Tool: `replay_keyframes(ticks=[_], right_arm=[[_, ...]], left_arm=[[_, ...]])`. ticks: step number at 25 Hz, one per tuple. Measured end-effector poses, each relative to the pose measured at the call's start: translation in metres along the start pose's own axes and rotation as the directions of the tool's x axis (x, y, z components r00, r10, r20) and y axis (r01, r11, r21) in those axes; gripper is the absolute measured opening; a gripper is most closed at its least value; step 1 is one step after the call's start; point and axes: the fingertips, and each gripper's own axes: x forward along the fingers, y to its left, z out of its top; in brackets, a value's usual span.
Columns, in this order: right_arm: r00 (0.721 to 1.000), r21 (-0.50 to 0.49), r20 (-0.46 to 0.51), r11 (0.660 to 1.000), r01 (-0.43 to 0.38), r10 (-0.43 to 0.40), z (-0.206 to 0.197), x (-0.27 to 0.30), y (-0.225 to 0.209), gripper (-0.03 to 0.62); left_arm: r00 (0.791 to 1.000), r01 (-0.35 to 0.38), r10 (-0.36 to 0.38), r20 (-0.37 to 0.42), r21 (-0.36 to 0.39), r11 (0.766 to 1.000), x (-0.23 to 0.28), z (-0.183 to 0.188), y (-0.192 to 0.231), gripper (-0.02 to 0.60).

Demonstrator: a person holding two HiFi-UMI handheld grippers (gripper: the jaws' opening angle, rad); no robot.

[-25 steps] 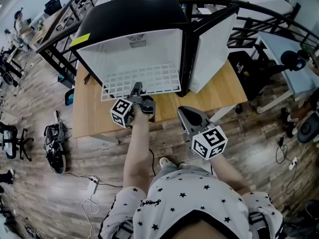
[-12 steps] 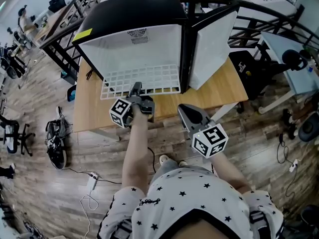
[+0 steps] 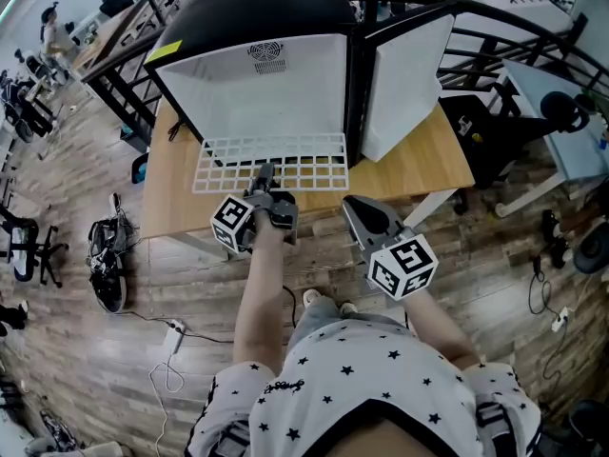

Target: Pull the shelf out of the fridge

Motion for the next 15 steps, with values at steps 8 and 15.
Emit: replay_keyframes(ticks=[8,15], right_arm=[[1.000,0.014,0.014,1.000,-0.007,0.007,-0.004,-0.019,0.006,0.021],[1.000,0.018,0.027,1.000,0.004,-0.004,-0.007,-0.039,0.006,0.021]], left_arm=[[1.000,0.020,-0.019,0.011,-0.023,1.000,-0.030,-0.020,-0.001,0.031],[0.999,0.041,-0.040,0.031,-0.029,0.999,-0.056,-0.029,-0.002,0.031]])
